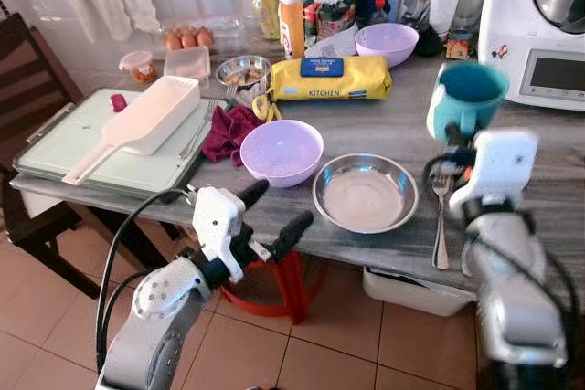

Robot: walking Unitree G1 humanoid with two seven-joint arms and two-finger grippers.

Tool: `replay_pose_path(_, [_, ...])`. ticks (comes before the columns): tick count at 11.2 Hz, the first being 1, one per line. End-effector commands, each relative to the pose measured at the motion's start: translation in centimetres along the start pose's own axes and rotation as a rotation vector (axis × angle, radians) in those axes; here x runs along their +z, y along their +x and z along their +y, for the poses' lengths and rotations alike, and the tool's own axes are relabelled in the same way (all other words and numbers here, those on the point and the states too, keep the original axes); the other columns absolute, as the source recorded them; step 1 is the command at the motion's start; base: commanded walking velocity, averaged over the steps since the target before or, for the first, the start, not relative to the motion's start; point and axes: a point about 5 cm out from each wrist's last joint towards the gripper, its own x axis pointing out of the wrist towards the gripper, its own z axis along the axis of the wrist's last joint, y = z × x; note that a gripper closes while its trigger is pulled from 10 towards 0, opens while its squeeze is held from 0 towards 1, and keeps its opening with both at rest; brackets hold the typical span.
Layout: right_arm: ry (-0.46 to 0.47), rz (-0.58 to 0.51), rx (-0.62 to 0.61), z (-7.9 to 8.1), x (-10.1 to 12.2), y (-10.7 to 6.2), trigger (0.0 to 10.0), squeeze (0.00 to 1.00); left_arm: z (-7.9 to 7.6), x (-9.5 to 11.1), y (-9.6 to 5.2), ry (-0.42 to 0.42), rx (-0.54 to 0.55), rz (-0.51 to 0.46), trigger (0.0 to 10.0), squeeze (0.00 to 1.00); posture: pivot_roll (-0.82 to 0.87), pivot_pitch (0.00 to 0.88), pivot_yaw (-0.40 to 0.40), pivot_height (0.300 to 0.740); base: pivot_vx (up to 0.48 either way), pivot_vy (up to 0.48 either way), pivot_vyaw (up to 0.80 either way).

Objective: Setting the table

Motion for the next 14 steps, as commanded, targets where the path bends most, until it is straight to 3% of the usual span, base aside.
replay_pose_path(1, [0.032, 0.007, 0.015, 0.0, 0.0, 0.5, 10.0, 0.00, -0.1, -0.1, -0.3, -0.003, -0.017, 0.011, 10.0, 0.00, -0.10, 0.118, 0.099, 0.740, 0.000, 0.000, 0.00])
replay_pose_path(7, [0.125, 0.024, 0.155, 1.7, -0.8, 2.8, 10.0, 0.00, -0.4, -0.8, -0.9, -0.049, -0.001, 0.033, 10.0, 0.00, -0.08, 0.136, 0.092, 0.740, 0.000, 0.000, 0.00])
replay_pose_path(14, [0.161, 0.063, 0.221, 2.1, -2.4, 3.1, 10.0, 0.00, -0.2, -0.3, -1.0, -0.037, -0.012, 0.039, 10.0, 0.00, -0.06, 0.141, 0.110, 0.740, 0.000, 0.000, 0.00])
